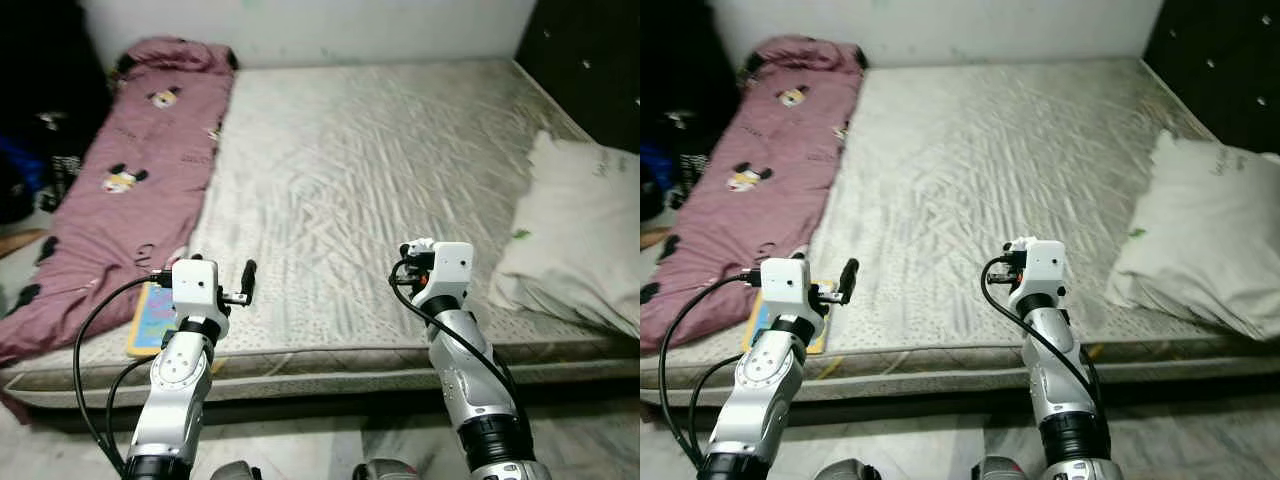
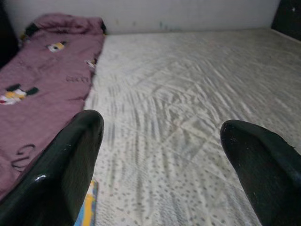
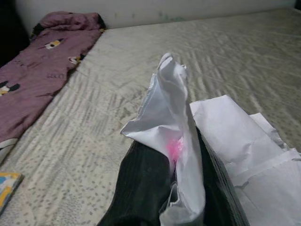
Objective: Clean up the room
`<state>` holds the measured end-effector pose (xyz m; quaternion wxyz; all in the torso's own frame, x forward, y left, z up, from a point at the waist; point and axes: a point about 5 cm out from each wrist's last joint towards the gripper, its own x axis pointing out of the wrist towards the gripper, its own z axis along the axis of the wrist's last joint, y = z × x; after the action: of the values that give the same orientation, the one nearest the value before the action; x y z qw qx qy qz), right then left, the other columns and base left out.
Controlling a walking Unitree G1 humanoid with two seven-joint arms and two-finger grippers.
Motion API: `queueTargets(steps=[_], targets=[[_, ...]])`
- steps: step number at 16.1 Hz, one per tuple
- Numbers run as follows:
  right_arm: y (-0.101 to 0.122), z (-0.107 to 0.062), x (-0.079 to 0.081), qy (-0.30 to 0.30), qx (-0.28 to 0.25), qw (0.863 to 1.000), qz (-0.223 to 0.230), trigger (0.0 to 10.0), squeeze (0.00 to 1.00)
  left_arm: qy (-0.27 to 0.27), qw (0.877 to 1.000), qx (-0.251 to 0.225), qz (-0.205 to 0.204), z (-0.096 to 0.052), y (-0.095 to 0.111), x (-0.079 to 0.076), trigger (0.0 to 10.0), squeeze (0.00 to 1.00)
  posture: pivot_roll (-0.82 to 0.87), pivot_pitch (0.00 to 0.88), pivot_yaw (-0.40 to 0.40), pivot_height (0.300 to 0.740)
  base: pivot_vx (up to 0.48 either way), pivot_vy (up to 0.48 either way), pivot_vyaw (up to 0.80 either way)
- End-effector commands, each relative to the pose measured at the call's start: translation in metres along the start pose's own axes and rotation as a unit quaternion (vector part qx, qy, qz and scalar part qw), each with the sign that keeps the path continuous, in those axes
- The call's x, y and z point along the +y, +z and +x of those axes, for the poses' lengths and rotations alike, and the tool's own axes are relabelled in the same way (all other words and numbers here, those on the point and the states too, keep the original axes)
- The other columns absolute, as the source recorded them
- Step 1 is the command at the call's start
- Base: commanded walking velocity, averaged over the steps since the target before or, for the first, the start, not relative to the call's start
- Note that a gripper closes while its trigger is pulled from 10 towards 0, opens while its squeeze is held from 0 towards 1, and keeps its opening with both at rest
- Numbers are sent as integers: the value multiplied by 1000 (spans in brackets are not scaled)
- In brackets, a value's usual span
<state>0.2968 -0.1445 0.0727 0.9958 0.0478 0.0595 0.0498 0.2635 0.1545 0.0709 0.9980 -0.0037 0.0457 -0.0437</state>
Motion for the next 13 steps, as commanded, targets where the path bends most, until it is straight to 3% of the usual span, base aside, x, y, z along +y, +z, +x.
queueTargets(steps=[1,4,7,13], targets=[[3,0,1,-3,-2,1000,4,10000,0,-1,1000,-6,3,-1,6,4,10000,0,-54,0,32,740,0,0,-800],[4,-1,1,-8,-3,1000,12,10000,0,6,1000,4,-17,-2,6,10,10000,0,-59,0,33,740,0,0,-692],[5,0,2,-2,2,1000,9,10000,0,9,1000,1,-17,-1,10,10,10000,0,-59,7,24,740,0,0,-144],[6,3,3,1,7,1000,8,10000,0,-4,999,-11,-31,2,15,6,10000,0,-59,10,8,740,0,0,-800]])
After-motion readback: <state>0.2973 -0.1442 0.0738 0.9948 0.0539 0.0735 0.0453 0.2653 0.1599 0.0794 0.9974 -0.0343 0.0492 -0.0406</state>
